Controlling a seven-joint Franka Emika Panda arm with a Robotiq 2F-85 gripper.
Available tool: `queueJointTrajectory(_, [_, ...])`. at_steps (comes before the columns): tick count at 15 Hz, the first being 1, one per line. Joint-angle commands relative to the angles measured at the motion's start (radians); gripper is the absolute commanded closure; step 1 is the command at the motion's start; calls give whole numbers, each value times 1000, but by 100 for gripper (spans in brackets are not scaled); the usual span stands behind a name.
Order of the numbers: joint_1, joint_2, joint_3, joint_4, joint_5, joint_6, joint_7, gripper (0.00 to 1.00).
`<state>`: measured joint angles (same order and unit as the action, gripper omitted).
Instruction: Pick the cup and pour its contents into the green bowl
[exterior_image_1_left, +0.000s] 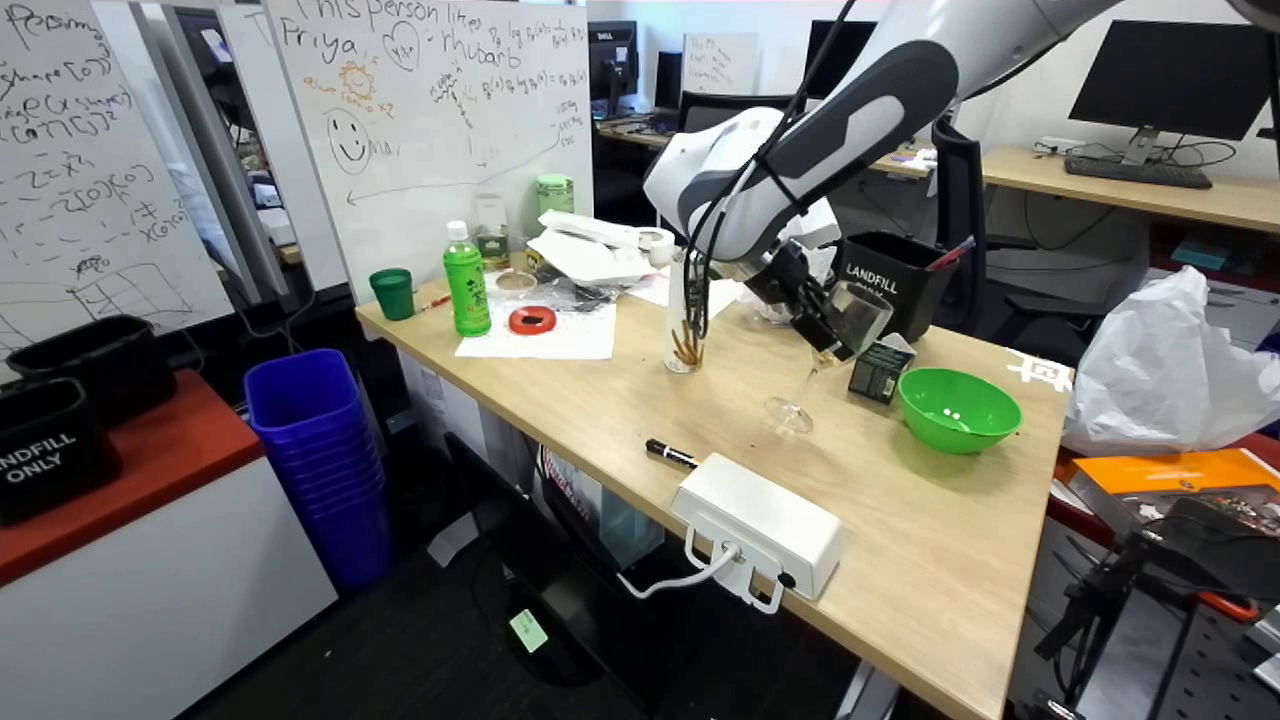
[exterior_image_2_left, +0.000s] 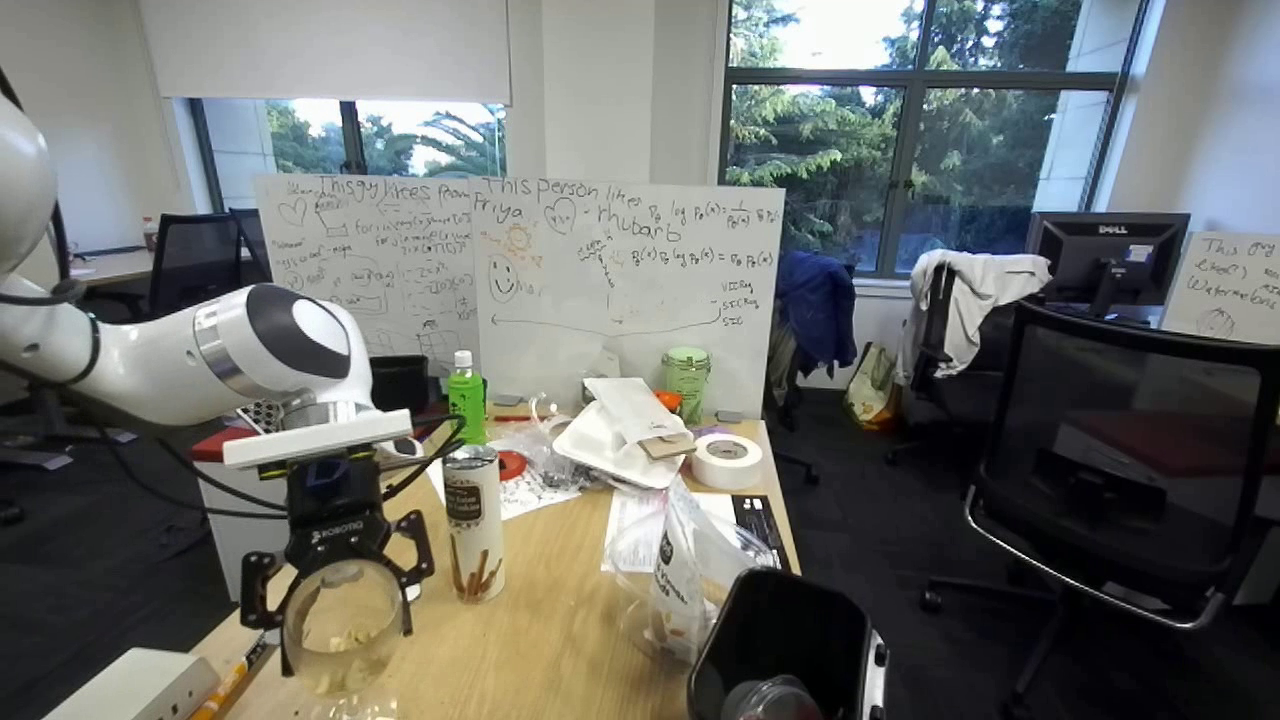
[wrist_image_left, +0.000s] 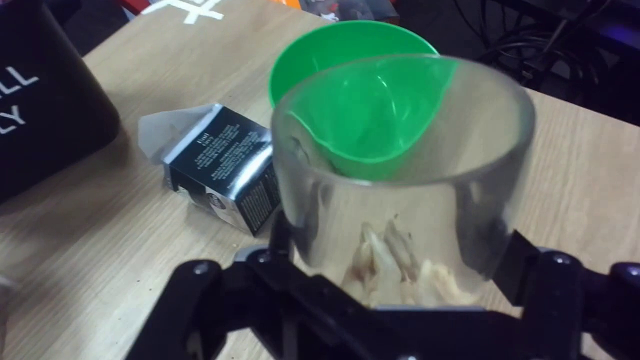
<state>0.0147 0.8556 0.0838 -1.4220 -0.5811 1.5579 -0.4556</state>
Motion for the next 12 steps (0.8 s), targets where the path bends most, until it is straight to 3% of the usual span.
queueJointTrajectory(1, [-73, -133, 15, -172, 131, 142, -4, 36])
queueJointTrajectory(8, [-151, -282, -4, -385, 319, 400, -16, 36])
queueJointTrajectory(9, [-121, -227, -26, -303, 293, 319, -10, 36])
queueJointTrajectory(10, [-122, -234, -28, -316, 297, 331, -10, 11])
queueJointTrajectory(12, [-118, -231, -30, -313, 296, 330, -9, 11])
